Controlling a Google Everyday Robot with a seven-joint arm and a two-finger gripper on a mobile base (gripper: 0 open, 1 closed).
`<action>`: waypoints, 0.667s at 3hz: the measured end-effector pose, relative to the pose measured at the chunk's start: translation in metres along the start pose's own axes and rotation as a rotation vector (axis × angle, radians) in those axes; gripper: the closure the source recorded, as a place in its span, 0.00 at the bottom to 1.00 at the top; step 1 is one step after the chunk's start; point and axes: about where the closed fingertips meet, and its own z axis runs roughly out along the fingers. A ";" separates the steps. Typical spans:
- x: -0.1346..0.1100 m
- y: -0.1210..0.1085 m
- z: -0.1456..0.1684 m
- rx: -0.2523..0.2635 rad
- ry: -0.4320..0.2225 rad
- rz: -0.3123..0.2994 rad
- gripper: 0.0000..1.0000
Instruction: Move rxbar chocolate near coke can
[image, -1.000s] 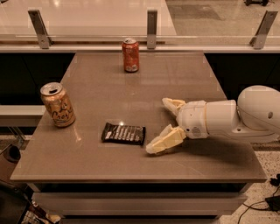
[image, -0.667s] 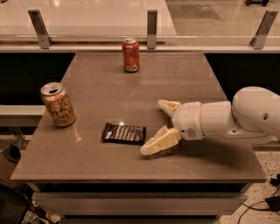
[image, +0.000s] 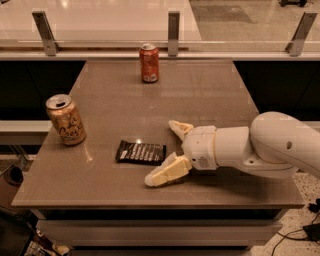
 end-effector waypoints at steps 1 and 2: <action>-0.001 0.011 0.006 -0.001 -0.001 0.002 0.00; -0.002 0.020 0.012 0.006 0.019 0.005 0.18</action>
Offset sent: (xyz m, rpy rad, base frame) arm -0.0211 0.0243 -0.0071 -0.0382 0.0203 -0.0268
